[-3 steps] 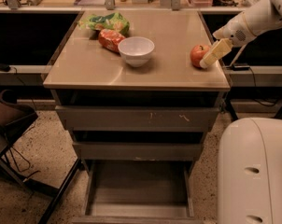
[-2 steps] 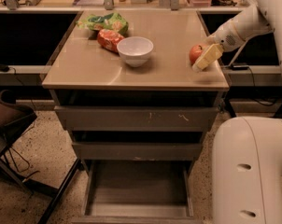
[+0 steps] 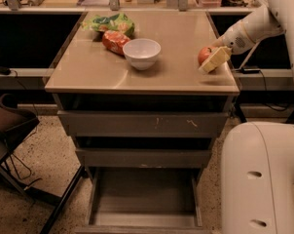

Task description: Place apple into bottom drawer

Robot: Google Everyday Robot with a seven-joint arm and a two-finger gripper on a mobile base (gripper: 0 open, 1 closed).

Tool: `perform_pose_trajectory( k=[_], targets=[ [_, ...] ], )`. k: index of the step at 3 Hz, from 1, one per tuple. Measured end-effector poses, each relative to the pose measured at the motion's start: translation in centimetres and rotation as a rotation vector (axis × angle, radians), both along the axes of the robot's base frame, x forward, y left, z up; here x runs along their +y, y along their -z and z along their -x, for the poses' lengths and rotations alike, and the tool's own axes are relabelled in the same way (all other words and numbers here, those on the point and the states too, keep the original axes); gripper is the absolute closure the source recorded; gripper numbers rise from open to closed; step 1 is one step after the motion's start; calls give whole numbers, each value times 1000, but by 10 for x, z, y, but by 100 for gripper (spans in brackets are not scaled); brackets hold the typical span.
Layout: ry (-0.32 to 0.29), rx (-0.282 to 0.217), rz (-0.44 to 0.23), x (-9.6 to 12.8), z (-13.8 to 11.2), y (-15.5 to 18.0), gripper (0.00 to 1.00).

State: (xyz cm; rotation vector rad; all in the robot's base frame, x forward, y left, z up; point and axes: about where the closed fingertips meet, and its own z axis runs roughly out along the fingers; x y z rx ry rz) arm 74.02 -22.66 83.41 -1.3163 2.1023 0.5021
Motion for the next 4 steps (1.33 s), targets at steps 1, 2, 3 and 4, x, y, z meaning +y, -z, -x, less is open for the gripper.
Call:
perform_pose_trajectory(
  k=[1,2,3,4],
  targets=[
    [0,0,0,0,0,0,42],
    [0,0,0,0,0,0,65],
    [0,0,0,0,0,0,89],
    [44,-17,0,-23,14,-16,100]
  ],
)
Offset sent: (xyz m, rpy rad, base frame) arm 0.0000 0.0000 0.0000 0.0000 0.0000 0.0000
